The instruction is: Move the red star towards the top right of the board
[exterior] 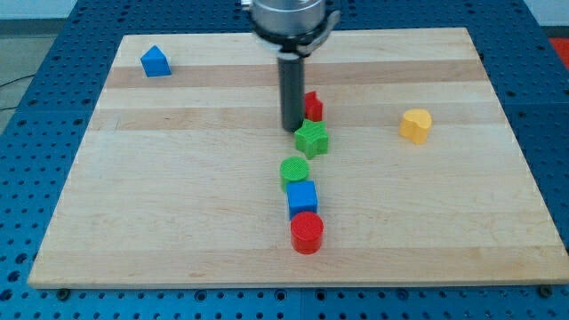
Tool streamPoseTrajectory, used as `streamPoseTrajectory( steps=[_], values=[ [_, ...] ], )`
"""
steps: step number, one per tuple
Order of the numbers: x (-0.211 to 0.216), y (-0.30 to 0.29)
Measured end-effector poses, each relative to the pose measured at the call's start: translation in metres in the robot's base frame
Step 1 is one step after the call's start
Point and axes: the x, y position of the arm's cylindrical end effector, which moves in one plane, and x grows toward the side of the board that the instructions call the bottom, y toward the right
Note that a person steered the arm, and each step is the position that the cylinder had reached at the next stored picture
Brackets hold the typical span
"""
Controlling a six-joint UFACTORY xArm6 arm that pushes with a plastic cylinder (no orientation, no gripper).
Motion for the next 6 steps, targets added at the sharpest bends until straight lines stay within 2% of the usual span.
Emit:
streamPoseTrajectory(
  steps=[1,2,4,6],
  values=[
    [-0.029,0.04],
    [-0.066,0.052],
    [-0.08,-0.019],
    [-0.1,0.067]
  ],
)
